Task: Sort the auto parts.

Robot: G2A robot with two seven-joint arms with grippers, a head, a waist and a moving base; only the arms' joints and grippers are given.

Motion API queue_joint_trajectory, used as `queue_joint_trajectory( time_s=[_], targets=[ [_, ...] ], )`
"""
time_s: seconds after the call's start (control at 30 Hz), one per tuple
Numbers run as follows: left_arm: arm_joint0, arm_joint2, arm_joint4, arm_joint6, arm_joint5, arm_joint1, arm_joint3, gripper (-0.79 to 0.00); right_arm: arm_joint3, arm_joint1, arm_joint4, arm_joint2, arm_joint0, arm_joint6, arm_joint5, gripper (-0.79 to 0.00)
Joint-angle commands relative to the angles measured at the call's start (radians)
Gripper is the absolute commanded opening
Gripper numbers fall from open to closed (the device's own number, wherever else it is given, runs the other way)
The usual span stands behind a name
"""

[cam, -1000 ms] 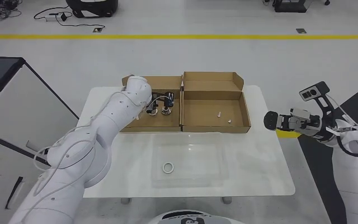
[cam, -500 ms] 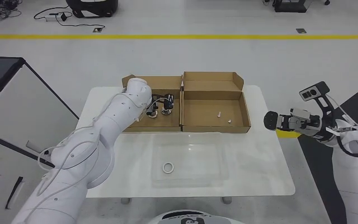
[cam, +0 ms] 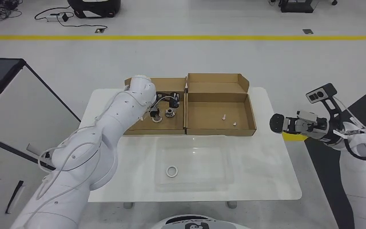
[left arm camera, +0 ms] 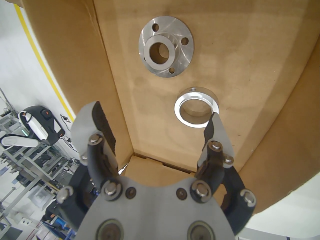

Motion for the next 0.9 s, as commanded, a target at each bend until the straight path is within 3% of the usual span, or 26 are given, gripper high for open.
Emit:
queue_joint_trajectory(
  time_s=[0.0, 0.27, 0.5, 0.7, 0.87],
  targets=[
    [-0.014, -0.005, 0.003, 0.010, 0.001, 0.003, -0.005, 0.000, 0.000, 0.000, 0.000, 0.000, 0.000, 0.000, 0.000, 0.000],
    [-0.057, -0.031, -0.005, 0.034, -0.064, 0.020, -0.051, 0.000, 0.000, 0.000, 0.000, 0.000, 0.000, 0.000, 0.000, 0.000],
    [-0.067, -0.050, -0.051, -0.006, -0.106, 0.050, -0.185, 0.000, 0.000, 0.000, 0.000, 0.000, 0.000, 0.000, 0.000, 0.000],
    [-0.058, -0.036, -0.181, -0.111, -0.106, 0.098, -0.355, 0.000, 0.000, 0.000, 0.000, 0.000, 0.000, 0.000, 0.000, 0.000],
    [-0.048, -0.024, -0.331, -0.205, -0.106, 0.159, -0.532, 0.000, 0.000, 0.000, 0.000, 0.000, 0.000, 0.000, 0.000, 0.000]
  ],
)
